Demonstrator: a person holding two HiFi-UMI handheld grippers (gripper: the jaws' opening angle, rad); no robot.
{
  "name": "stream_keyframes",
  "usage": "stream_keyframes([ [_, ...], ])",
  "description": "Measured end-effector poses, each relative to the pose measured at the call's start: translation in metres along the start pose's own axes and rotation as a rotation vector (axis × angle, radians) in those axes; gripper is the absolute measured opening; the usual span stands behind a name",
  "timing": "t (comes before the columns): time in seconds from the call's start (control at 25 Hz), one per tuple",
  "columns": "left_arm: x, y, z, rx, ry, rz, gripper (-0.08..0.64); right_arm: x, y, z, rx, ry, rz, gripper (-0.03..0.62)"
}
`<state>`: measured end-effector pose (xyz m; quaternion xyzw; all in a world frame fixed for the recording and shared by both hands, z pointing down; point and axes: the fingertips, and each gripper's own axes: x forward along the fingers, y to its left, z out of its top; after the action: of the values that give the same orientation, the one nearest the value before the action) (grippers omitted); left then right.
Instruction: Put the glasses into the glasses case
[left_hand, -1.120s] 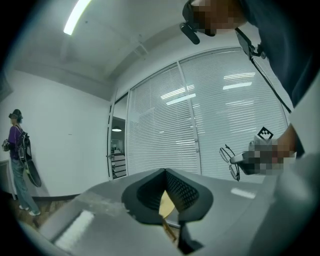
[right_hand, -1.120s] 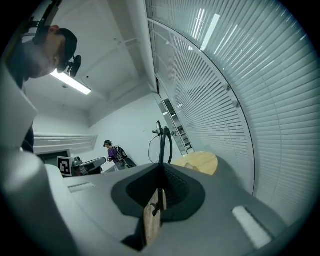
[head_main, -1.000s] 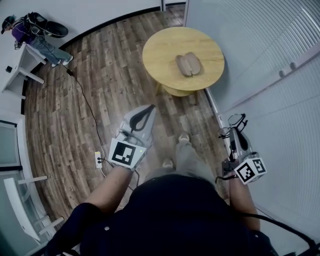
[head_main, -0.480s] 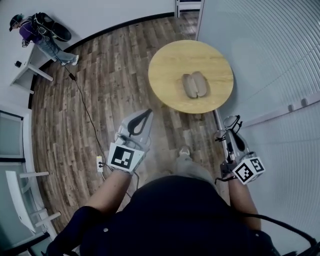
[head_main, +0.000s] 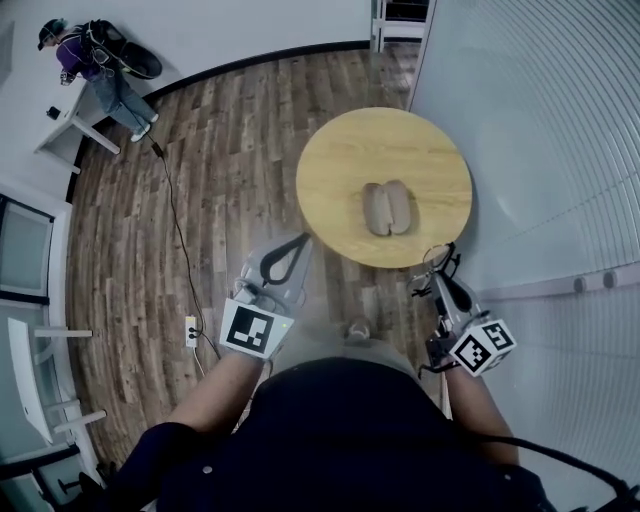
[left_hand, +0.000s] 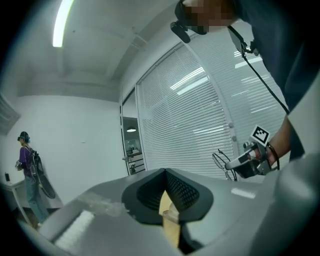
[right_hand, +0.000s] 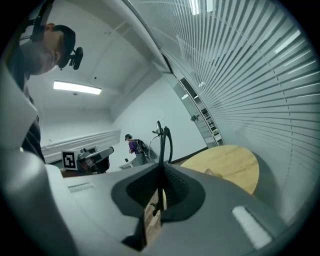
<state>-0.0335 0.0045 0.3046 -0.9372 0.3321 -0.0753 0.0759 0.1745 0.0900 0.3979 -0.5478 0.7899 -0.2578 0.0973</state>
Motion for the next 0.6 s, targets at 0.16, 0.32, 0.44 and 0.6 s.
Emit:
stream_keyframes([
  [0.16, 0.01, 0.001, 0.007, 0.012, 0.0, 0.001, 0.005, 0.017, -0.009, 0.015, -0.007, 0.018, 0.011, 0.021],
  [0.32, 0.025, 0.013, -0.003, 0.064, 0.015, 0.01, 0.006, 0.036, -0.019, 0.018, -0.015, 0.018, 0.023, 0.021],
  [0.44, 0.044, 0.026, -0.001, 0.063, 0.01, -0.007, 0.005, 0.053, -0.028, 0.025, -0.003, 0.017, 0.014, 0.021],
  [0.6, 0.07, 0.05, -0.003, 0.041, 0.002, -0.034, 0.006, 0.08, -0.039, 0.033, 0.011, 0.017, -0.001, 0.021],
])
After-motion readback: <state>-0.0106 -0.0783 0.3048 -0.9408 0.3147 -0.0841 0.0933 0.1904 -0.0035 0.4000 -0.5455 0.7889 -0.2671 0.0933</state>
